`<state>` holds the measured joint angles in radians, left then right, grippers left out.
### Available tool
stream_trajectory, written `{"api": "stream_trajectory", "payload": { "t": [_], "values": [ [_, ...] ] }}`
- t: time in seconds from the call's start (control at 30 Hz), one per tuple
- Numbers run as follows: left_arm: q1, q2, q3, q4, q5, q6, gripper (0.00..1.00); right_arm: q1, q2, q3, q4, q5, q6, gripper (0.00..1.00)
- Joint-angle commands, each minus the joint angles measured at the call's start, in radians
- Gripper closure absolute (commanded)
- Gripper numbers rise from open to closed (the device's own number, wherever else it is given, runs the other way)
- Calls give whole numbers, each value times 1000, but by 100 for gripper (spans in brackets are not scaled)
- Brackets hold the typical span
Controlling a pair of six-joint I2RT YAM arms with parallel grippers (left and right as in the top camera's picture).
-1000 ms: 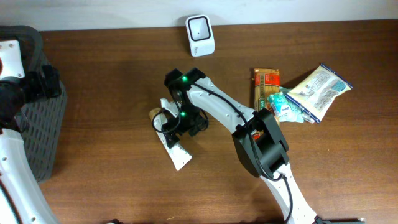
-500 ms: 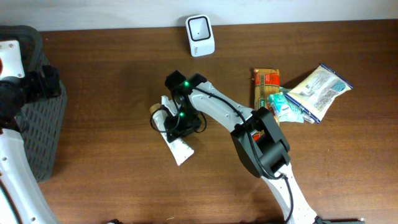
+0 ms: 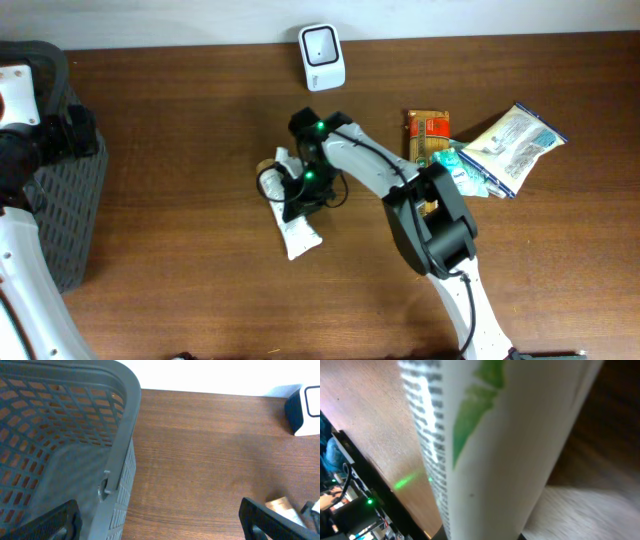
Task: Scan the item barcode
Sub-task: 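Lift the toothpaste tube up to the white scanner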
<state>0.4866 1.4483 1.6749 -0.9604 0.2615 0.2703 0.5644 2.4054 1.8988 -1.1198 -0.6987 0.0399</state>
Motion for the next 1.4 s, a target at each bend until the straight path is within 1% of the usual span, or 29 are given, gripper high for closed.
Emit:
{"api": "stream_trajectory", "payload": {
  "t": [0.0, 0.07, 0.13, 0.37, 0.5, 0.77, 0.83, 0.93, 0.97, 1.03, 1.13, 1.2, 1.33, 1.37],
  "values": [
    [1, -5, 10, 0, 5, 16, 1, -50, -78, 39, -22, -142, -84, 96],
    [1, -5, 10, 0, 4, 16, 1, -77, -148, 72, -57, -196, -115, 96],
    [1, -5, 10, 1, 4, 16, 1, -96, -224, 95, -63, -215, -115, 96],
    [1, -5, 10, 1, 4, 16, 1, -147, -540, 106, -54, -209, -114, 96],
    [1, -5, 10, 0, 4, 16, 1, -153, -665, 106, -50, -206, -114, 96],
    [1, -5, 10, 0, 4, 16, 1, -153, -683, 106, -44, -206, -104, 96],
    [1, -5, 10, 1, 4, 16, 1, -159, -683, 106, -22, -208, -35, 96],
    [1, -5, 10, 0, 4, 16, 1, -205, -682, 106, 29, -217, 166, 96],
    [1, -5, 10, 0, 4, 16, 1, -240, -681, 106, 42, -226, 262, 96],
    [1, -5, 10, 1, 5, 16, 1, -312, -679, 106, 66, -323, 318, 96],
    [1, -5, 10, 1, 4, 16, 1, -389, -679, 106, 79, -447, 319, 96],
    [1, -5, 10, 0, 4, 16, 1, -424, -679, 106, 77, -500, 276, 96],
    [1, -5, 10, 0, 4, 16, 1, -418, -679, 106, 61, -499, 200, 96],
    [1, -5, 10, 0, 5, 16, 1, -410, -679, 106, 54, -468, 191, 96]
  ]
}}
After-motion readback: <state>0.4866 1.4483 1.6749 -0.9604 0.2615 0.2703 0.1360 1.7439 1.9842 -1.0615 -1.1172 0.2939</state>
